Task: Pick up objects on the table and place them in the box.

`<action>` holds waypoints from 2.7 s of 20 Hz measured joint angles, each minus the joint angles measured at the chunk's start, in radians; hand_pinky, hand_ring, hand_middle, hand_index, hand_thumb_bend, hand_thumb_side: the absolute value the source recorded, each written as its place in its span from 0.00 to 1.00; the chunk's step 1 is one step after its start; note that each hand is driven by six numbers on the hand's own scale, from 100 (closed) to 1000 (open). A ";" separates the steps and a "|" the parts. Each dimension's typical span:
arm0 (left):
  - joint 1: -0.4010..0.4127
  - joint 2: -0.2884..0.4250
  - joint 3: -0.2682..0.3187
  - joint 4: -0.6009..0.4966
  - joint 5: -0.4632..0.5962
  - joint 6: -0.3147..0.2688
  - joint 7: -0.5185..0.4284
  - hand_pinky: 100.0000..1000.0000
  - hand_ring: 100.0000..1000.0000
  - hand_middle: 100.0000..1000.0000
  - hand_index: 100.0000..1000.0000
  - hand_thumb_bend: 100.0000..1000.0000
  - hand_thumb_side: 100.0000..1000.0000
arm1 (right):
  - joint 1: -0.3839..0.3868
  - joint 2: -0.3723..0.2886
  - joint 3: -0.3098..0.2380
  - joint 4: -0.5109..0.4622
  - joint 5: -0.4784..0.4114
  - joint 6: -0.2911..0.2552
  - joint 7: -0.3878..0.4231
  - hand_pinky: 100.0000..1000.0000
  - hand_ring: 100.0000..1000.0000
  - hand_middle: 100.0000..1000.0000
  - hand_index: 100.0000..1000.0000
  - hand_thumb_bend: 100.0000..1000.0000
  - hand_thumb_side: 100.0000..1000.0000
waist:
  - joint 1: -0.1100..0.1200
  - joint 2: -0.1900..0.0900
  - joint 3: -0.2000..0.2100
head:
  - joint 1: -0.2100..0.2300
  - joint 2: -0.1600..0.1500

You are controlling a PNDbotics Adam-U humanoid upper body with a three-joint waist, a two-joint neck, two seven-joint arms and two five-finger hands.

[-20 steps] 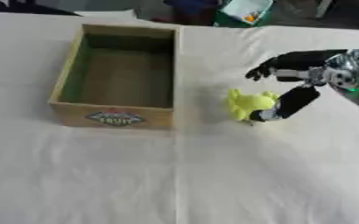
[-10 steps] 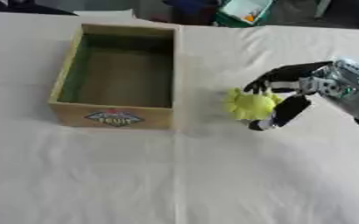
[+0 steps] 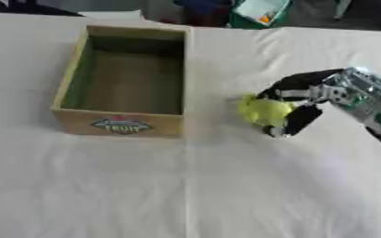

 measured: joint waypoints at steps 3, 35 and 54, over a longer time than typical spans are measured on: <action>0.000 -0.004 -0.003 0.000 0.000 0.000 -0.001 0.44 0.45 0.47 0.67 0.00 0.58 | -0.012 0.015 0.004 0.028 0.011 0.001 -0.029 0.89 0.78 0.61 0.85 0.00 0.48 | 0.000 0.000 0.001 | -0.002 0.000; -0.003 -0.006 -0.005 0.000 0.000 0.014 -0.013 0.44 0.45 0.47 0.67 0.00 0.57 | -0.104 -0.085 -0.120 -0.323 0.008 0.138 -0.335 0.73 0.49 0.24 0.36 0.00 0.43 | -0.018 -0.017 0.012 | 0.002 -0.003; 0.014 0.001 -0.026 0.000 0.012 0.022 -0.040 0.44 0.45 0.47 0.67 0.00 0.56 | -0.543 0.269 0.042 -0.004 0.135 0.003 -0.153 0.74 0.53 0.25 0.36 0.00 0.49 | -0.016 -0.037 0.037 | -0.032 0.008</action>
